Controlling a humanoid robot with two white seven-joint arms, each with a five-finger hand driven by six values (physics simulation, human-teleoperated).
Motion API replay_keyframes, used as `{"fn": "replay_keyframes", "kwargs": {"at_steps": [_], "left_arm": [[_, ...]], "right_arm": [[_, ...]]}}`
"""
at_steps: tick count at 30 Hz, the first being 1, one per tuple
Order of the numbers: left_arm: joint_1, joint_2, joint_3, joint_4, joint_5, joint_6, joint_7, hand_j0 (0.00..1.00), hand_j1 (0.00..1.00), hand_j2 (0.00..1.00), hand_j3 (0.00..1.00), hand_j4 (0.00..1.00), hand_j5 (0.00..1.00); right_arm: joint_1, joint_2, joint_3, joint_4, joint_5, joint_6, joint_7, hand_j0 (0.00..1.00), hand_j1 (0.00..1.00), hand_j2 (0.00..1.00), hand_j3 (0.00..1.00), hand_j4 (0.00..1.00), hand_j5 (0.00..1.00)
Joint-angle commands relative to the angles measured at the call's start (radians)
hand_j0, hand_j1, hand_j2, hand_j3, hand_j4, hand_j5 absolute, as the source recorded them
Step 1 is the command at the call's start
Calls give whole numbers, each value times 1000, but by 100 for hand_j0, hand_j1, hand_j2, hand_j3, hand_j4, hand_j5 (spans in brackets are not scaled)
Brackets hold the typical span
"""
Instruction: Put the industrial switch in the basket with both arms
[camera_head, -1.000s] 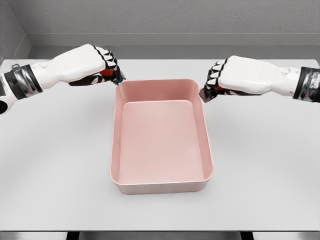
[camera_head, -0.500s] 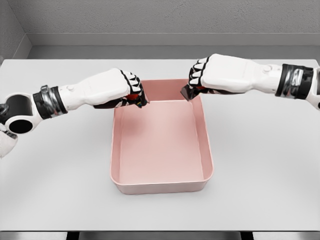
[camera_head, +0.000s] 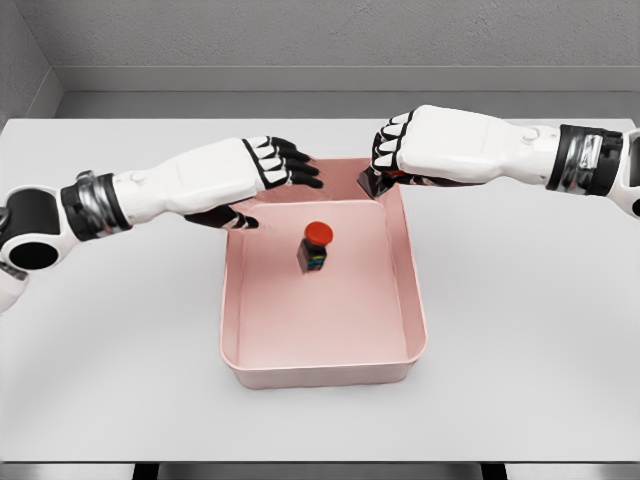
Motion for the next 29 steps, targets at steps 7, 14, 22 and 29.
{"fn": "replay_keyframes", "kwargs": {"at_steps": [7,14,22,29], "left_arm": [[-11,374,-12,-56,161,-30,2,100,100,100,100,100,100],[-17,363,-12,-54,161,-30,1,100,100,100,100,100,100],[-17,363,-10,-57,161,-30,1,100,100,100,100,100,100],[-17,366,-9,-56,161,-30,2,100,100,100,100,100,100]], "right_arm": [[-21,38,34,1,-6,2,20,46,46,46,46,46,46],[-21,41,29,7,-6,2,10,100,100,100,100,100,100],[-2,-58,-31,18,-6,2,9,100,100,100,100,100,100],[118,-137,-138,39,-5,2,9,100,100,100,100,100,100]]}}
